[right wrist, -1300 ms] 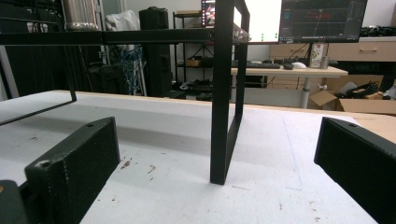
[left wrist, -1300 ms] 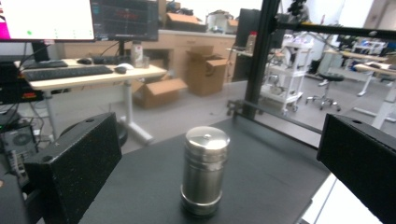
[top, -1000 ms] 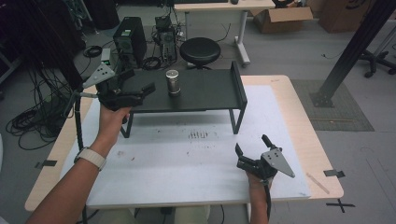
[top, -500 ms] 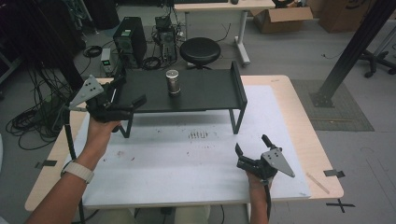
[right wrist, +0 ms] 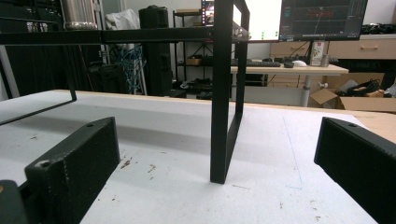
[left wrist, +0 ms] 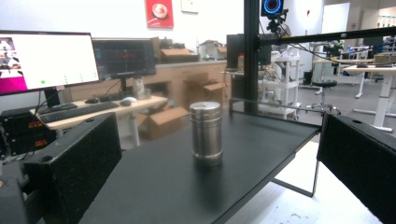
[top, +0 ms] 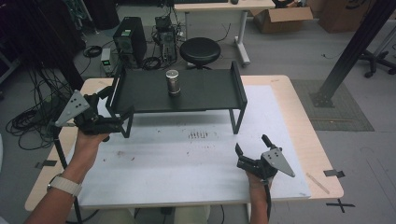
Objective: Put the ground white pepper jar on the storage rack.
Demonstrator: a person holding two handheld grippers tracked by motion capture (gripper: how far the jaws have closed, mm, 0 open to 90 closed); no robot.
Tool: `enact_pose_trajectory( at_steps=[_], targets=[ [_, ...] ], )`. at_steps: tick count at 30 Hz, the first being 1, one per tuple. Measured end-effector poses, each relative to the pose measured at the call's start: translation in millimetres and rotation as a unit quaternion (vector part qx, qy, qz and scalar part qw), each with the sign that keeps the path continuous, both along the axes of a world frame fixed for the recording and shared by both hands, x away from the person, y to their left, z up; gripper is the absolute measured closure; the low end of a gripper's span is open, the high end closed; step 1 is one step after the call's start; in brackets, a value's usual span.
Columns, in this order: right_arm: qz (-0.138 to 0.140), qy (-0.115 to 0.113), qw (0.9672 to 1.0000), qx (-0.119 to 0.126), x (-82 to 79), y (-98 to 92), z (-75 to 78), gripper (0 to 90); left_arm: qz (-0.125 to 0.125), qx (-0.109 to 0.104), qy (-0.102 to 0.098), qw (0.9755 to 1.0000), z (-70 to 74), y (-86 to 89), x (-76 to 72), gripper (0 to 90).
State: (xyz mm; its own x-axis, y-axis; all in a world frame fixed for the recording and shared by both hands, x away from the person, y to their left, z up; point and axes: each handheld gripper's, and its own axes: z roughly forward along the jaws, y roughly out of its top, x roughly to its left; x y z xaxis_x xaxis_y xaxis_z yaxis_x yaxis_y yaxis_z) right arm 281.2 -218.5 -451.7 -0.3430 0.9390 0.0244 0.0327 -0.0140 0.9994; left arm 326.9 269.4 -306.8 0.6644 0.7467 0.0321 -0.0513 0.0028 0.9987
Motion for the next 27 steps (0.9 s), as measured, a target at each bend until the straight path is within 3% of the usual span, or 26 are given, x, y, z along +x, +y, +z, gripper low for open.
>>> enact_pose_trajectory(
  at_steps=[16, 27],
  targets=[
    [0.001, 0.003, 1.0, -0.004, 0.6, 0.6, 0.2, 0.0, 0.05, -0.005, -0.039, 0.998, -37.7, 35.8, -25.1, 0.2],
    [0.002, 0.004, 1.0, -0.004, 0.7, 0.6, 0.2, 0.0, 0.08, 0.0, -0.032, 0.9963, -67.5, 56.6, -37.7, 0.2]
  ],
)
